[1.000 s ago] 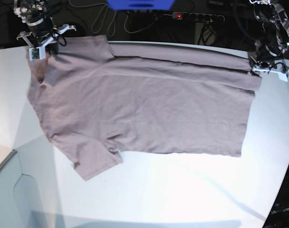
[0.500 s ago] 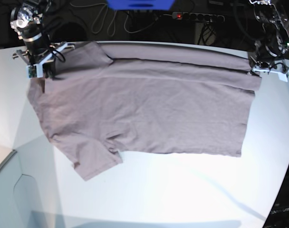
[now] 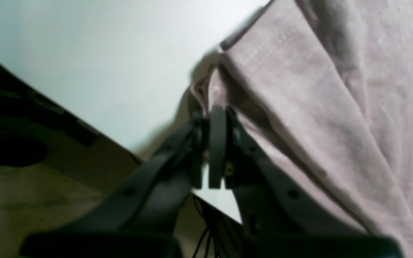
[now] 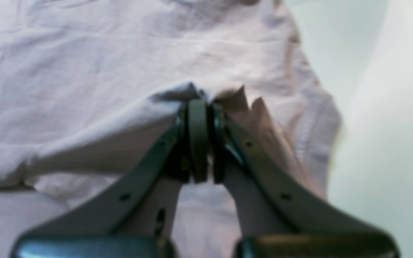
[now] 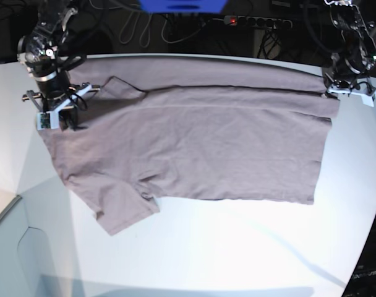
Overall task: Layout the t-shirt on the table in an organized manner, then fold the t-shirt properly
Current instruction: 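Hold the folded edge with both grippers and pull it taut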
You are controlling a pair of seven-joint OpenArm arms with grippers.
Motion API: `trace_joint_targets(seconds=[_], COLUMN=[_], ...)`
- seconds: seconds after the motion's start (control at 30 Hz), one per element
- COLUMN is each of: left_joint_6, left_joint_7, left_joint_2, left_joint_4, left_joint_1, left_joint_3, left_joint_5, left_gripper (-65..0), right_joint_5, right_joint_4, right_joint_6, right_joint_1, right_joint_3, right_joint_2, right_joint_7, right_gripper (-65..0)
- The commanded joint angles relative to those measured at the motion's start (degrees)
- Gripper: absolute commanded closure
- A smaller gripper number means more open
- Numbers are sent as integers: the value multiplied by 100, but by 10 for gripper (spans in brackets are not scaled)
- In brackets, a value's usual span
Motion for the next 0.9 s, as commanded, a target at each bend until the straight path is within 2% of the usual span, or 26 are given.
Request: trace_joint_targets(seconds=[0.0,0.23,0.47,0.6,0.7,0.8,0.87], left_joint_6=[40,40,40,40,40,40,40], left_joint_7=[153,153,153,153,153,153,153], left_joint_2=[-32,-50,-32,-32,-23,-14,-14], left_joint_4=[35,35,35,35,35,35,35], left_joint_1=[48,57,48,40,31,22,22], left_joint_3=[9,9,9,9,9,9,9], left_joint_5=[61,61,70,79,79,79,79], left_gripper=[0,0,0,0,0,0,0], right_joint_5=[103,103,103,103,103,111,111], right_joint_4=[57,-128,-137,-128,-101,-84,-84], right_joint_6=[-1,-1,-1,-1,-1,-1,-1], right_joint_1=[54,124,98,124,98,80,71], right_joint_3=[10,10,10,1,-60,-34,-25], right_joint_2=[51,77,236,403,438,447,447], right_joint_7=[154,154,75,-479,-576,-576,-576], right_gripper=[0,0,-6,-120,-199,-235,-236])
